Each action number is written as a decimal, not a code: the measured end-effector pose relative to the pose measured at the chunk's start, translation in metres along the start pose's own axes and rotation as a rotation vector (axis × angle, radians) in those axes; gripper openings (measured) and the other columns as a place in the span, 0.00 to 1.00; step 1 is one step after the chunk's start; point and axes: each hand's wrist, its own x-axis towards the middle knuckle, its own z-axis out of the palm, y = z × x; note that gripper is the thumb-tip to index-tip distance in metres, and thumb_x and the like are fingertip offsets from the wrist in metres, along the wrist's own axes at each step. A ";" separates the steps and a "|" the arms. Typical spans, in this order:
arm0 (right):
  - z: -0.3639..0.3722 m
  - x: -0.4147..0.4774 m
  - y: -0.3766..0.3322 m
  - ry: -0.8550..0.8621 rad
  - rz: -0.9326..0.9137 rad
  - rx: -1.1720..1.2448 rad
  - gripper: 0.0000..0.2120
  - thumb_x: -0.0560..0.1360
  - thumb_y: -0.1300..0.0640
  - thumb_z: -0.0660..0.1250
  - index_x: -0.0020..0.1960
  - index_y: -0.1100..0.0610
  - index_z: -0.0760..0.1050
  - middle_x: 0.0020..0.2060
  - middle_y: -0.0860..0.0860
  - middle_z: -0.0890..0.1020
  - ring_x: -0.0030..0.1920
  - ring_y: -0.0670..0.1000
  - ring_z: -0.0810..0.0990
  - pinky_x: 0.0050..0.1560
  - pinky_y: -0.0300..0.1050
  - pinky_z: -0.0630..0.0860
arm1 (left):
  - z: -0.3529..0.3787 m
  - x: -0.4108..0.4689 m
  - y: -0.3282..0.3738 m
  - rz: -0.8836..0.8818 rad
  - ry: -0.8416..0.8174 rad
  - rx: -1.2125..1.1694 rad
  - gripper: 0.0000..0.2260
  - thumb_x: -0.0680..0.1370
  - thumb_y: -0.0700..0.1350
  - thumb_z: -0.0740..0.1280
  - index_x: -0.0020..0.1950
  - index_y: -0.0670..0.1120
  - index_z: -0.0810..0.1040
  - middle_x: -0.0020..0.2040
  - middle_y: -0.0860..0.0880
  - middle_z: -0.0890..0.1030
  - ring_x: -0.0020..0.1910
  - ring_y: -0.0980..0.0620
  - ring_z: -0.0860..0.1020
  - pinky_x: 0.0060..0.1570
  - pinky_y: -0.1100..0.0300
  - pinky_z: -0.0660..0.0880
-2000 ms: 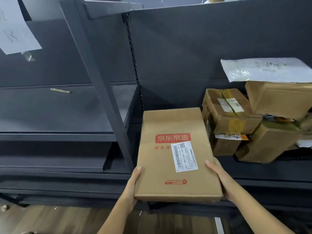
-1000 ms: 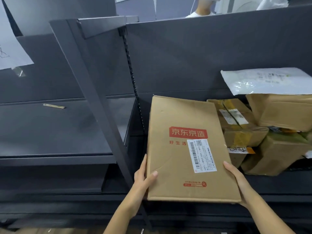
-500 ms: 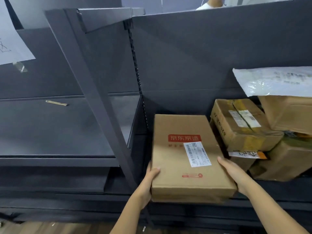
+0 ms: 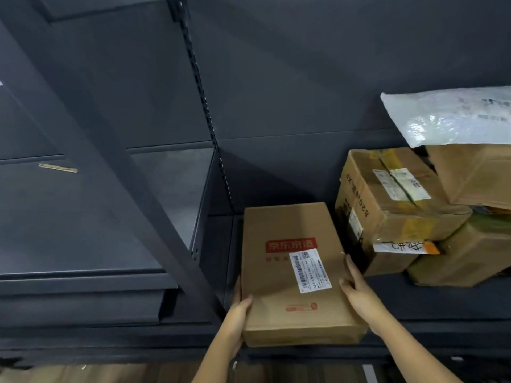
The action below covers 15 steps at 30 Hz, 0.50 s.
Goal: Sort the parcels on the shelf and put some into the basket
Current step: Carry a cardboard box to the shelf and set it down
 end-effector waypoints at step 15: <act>0.008 0.056 -0.011 0.102 -0.131 -0.176 0.28 0.82 0.57 0.56 0.77 0.46 0.50 0.75 0.48 0.62 0.73 0.52 0.63 0.65 0.40 0.61 | 0.018 0.046 0.035 0.257 0.056 0.430 0.23 0.85 0.49 0.48 0.78 0.55 0.43 0.78 0.54 0.53 0.76 0.51 0.57 0.72 0.57 0.57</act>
